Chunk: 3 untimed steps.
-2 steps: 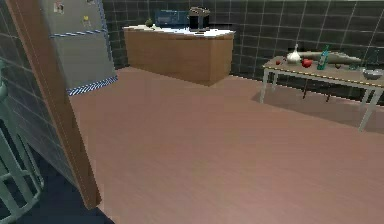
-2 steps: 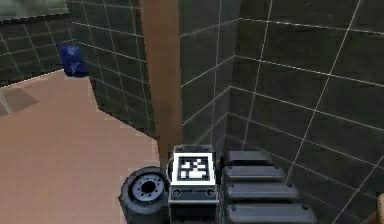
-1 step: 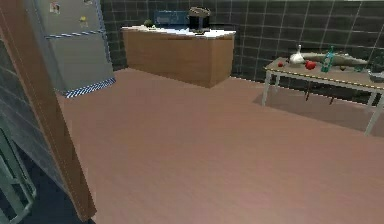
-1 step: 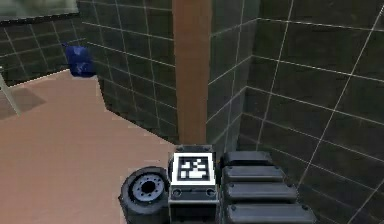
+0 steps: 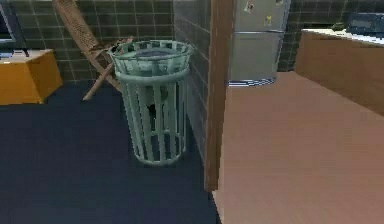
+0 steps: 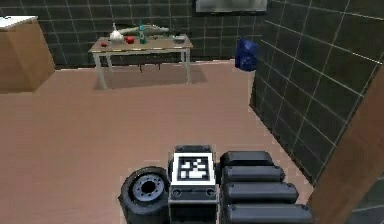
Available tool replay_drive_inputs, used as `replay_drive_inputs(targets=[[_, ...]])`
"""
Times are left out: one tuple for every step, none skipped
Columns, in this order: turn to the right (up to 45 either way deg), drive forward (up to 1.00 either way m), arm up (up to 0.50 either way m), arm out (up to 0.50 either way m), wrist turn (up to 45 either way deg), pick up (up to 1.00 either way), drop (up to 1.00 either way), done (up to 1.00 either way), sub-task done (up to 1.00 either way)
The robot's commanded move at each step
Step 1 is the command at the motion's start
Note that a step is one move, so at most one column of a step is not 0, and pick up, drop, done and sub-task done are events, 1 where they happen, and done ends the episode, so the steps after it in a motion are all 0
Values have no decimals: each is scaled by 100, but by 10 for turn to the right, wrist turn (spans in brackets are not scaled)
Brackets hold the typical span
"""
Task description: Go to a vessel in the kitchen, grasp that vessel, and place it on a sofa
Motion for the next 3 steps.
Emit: replay_drive_inputs(targets=[[-420,0,0,0,0,0,0,0,0],[0,50,0,0,0,0,0,0,0],[-450,0,0,0,0,0,0,0,0]])
